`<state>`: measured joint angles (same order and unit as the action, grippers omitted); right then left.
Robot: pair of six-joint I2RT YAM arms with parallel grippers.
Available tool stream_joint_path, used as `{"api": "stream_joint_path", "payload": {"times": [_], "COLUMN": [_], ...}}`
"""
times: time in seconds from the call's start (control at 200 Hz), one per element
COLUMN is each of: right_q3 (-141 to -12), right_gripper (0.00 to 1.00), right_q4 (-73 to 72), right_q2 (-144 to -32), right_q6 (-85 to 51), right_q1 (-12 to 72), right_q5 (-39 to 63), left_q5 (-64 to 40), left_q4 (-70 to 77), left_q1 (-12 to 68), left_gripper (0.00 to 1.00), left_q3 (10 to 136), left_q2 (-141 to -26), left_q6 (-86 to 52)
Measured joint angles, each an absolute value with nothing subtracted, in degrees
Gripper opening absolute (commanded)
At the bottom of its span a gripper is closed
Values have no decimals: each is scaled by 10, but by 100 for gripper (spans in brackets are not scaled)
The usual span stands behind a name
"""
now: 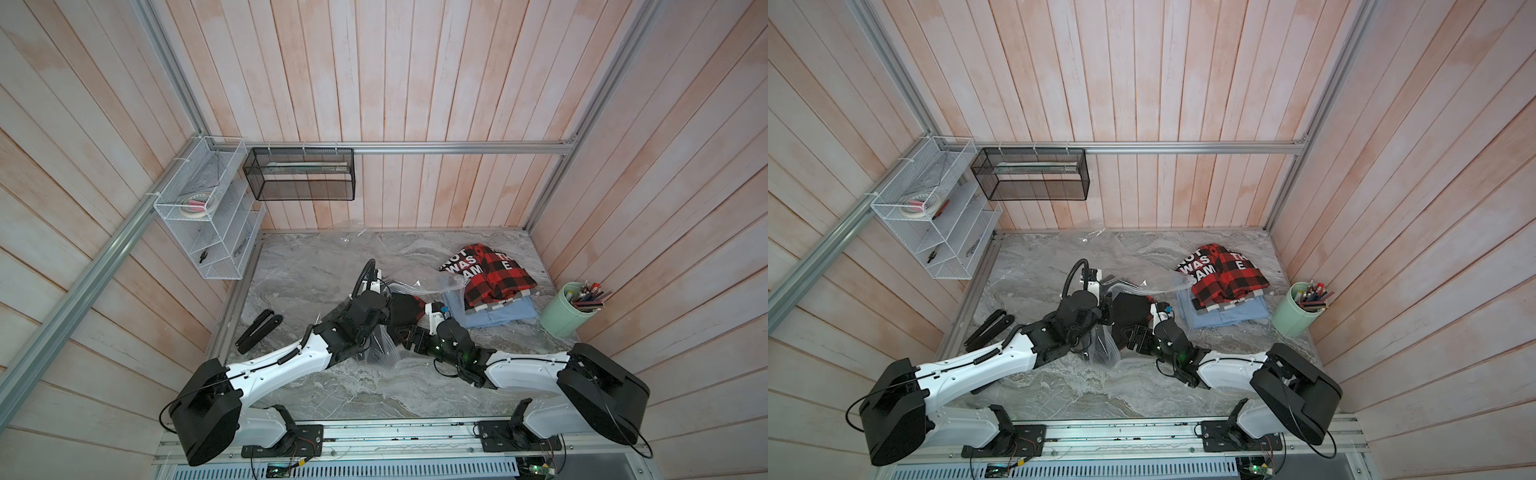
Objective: Take the shirt out of the vacuum bag
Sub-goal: Take out the shirt from the vacuum bag.
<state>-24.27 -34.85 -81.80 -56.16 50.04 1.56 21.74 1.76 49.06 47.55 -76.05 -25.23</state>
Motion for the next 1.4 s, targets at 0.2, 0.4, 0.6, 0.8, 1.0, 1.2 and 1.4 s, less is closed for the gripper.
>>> {"api": "stream_joint_path", "payload": {"times": [0.2, 0.4, 0.6, 0.8, 1.0, 1.2, 1.4], "right_q3": [-255, -288, -316, -350, -384, -396, -362], "right_gripper": [77, 76, 71, 69, 68, 71, 71], "right_q4": [-386, -393, -416, -418, -390, -352, -353], "right_q2": [-873, -920, -971, -996, -992, -964, -950], "right_q6": [-577, -583, -588, -587, -563, -526, -524], "right_q1": [476, 454, 429, 420, 403, 411, 425], "right_q5": [23, 36, 64, 77, 76, 63, 61], "left_q5": [215, 215, 217, 220, 222, 231, 232], "left_q4": [31, 47, 56, 65, 76, 84, 85], "left_q1": [504, 525, 534, 537, 537, 538, 538], "left_gripper": [0, 0, 0, 0, 0, 0, 0], "left_q3": [467, 453, 445, 430, 414, 411, 411], "left_q2": [-755, -755, -755, -754, -750, -748, -748], "left_q6": [-239, -224, -216, -216, -217, -217, -217]}}
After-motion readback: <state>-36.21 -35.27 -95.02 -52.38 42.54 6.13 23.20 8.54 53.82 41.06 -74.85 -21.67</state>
